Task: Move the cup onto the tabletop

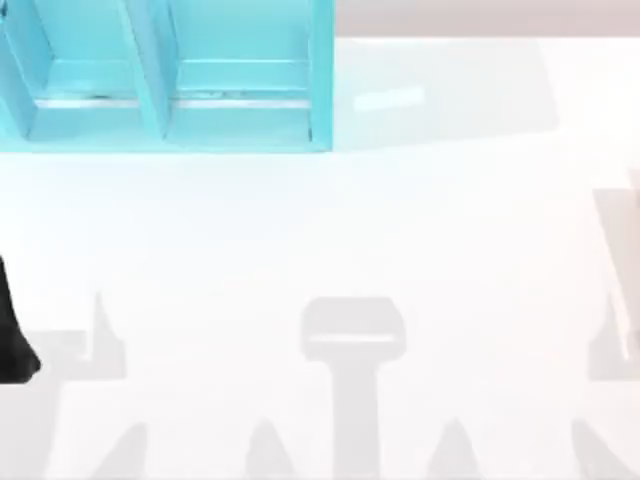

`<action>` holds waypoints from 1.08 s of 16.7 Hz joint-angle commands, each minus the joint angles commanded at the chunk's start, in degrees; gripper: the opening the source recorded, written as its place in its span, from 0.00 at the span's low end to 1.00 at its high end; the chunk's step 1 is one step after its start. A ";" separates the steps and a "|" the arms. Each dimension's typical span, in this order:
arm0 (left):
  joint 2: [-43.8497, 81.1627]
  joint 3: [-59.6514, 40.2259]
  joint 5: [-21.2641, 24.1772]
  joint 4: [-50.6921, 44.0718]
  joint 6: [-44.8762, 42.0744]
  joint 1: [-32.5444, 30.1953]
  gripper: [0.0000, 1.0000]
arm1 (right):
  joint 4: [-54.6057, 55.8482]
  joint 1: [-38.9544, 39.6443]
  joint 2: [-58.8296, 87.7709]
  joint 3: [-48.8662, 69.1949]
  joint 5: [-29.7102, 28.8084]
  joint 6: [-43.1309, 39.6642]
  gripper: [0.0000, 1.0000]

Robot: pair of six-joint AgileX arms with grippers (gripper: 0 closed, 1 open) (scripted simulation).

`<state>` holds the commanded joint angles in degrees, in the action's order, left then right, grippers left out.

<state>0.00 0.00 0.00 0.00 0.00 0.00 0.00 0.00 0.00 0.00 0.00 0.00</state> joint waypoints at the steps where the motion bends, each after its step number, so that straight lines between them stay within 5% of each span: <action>1: 0.00 0.00 0.00 0.00 0.00 0.00 1.00 | 0.00 0.00 0.00 0.00 0.00 0.00 1.00; 8: 0.00 0.00 0.00 0.00 0.00 0.00 1.00 | -11.16 -5.26 12.81 11.94 0.01 -5.16 1.00; 18: 0.00 0.00 0.00 0.00 0.00 0.00 1.00 | -49.67 -23.34 65.12 54.56 0.06 -22.89 1.00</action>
<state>0.00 0.00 0.00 0.00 0.00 0.00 -49.67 -23.34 65.12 54.56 0.06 -22.89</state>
